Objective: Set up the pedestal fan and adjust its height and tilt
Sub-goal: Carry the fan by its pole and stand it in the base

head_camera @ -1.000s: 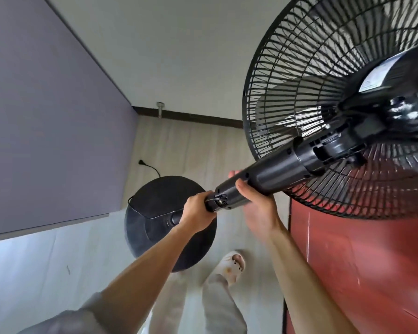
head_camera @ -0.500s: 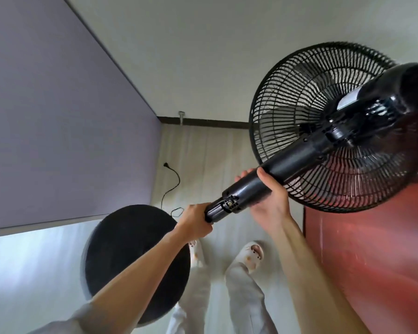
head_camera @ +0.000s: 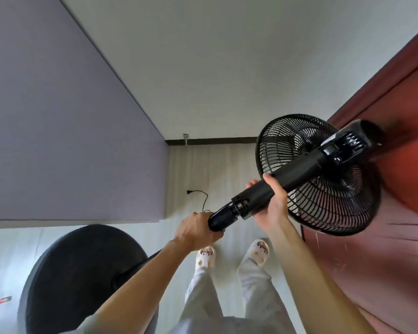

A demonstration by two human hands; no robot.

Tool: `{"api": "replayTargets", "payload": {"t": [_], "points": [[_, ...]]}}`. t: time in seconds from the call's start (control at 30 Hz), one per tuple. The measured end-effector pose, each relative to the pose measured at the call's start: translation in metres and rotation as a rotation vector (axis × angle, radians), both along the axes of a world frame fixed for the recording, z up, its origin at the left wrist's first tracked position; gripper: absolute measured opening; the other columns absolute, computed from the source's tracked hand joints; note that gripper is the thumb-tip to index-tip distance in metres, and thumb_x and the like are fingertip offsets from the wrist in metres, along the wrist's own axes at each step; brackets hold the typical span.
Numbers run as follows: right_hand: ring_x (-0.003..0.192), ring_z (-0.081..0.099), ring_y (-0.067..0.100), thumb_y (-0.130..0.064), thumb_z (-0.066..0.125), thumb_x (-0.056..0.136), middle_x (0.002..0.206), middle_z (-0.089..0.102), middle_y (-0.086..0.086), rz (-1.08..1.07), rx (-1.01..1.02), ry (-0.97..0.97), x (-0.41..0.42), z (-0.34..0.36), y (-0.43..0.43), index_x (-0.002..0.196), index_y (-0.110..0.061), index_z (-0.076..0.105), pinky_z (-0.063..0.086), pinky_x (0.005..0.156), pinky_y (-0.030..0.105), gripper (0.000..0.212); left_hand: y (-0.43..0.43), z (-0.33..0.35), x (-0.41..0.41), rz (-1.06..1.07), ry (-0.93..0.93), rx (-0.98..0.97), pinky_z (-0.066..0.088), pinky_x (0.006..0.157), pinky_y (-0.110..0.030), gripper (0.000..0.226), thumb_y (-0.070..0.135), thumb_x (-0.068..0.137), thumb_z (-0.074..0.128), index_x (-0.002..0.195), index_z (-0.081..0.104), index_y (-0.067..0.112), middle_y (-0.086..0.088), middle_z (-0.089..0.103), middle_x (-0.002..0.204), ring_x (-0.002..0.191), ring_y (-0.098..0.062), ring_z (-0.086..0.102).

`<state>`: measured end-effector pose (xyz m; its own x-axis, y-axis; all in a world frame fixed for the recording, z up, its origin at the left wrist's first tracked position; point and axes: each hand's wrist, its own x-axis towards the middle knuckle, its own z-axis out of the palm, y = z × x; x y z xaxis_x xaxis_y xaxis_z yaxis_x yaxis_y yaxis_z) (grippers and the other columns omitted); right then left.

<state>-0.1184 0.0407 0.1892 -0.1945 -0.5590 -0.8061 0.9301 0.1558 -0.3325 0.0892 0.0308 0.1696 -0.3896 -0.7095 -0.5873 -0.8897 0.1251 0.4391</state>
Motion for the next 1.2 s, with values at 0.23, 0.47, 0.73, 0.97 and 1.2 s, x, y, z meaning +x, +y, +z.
{"api": "replayTargets", "payload": {"t": [0.23, 0.47, 0.73, 0.97, 1.2], "points": [[0.074, 0.070, 0.022, -0.016, 0.082, 0.076, 0.078, 0.069, 0.006, -0.164, 0.074, -0.016, 0.041, 0.019, 0.066, 0.097, -0.009, 0.066, 0.060, 0.084, 0.040, 0.027, 0.030, 0.006, 0.030, -0.097, -0.077, 0.141, 0.056, 0.049, -0.026, 0.011, 0.039, 0.061, 0.060, 0.067, 0.059, 0.031, 0.008, 0.065, 0.058, 0.051, -0.009, 0.065], [0.073, 0.064, 0.023, -0.013, 0.078, 0.075, 0.081, 0.062, 0.008, -0.329, 0.121, -0.005, 0.081, 0.031, 0.131, 0.100, -0.009, 0.060, 0.057, 0.079, 0.039, 0.031, 0.067, 0.009, 0.056, -0.212, -0.070, 0.237, 0.043, 0.043, -0.020, 0.014, 0.038, 0.061, 0.062, 0.065, 0.061, 0.024, 0.005, 0.063, 0.057, 0.044, -0.012, 0.059], [0.077, 0.064, 0.024, -0.013, 0.079, 0.073, 0.079, 0.064, 0.009, -0.497, 0.149, -0.047, 0.121, 0.040, 0.223, 0.100, -0.007, 0.062, 0.055, 0.090, 0.043, 0.032, 0.123, 0.019, 0.078, -0.366, -0.085, 0.267, 0.042, 0.046, -0.023, 0.018, 0.039, 0.056, 0.064, 0.065, 0.062, 0.024, 0.004, 0.062, 0.060, 0.046, -0.015, 0.054], [0.079, 0.063, 0.023, -0.016, 0.075, 0.080, 0.078, 0.063, 0.007, -0.641, 0.114, -0.084, 0.163, 0.040, 0.325, 0.097, -0.008, 0.062, 0.054, 0.097, 0.042, 0.023, 0.189, 0.023, 0.092, -0.577, -0.124, 0.205, 0.060, 0.059, -0.033, 0.014, 0.037, 0.061, 0.067, 0.071, 0.063, 0.029, 0.000, 0.068, 0.073, 0.065, -0.018, 0.068], [0.072, 0.065, 0.020, -0.020, 0.075, 0.076, 0.070, 0.065, 0.004, -0.807, 0.110, -0.092, 0.213, 0.038, 0.433, 0.093, -0.010, 0.061, 0.058, 0.084, 0.036, 0.024, 0.265, 0.033, 0.104, -0.856, -0.154, 0.182, 0.051, 0.051, -0.027, 0.013, 0.037, 0.064, 0.067, 0.068, 0.060, 0.027, 0.002, 0.065, 0.065, 0.060, -0.018, 0.065]]}}
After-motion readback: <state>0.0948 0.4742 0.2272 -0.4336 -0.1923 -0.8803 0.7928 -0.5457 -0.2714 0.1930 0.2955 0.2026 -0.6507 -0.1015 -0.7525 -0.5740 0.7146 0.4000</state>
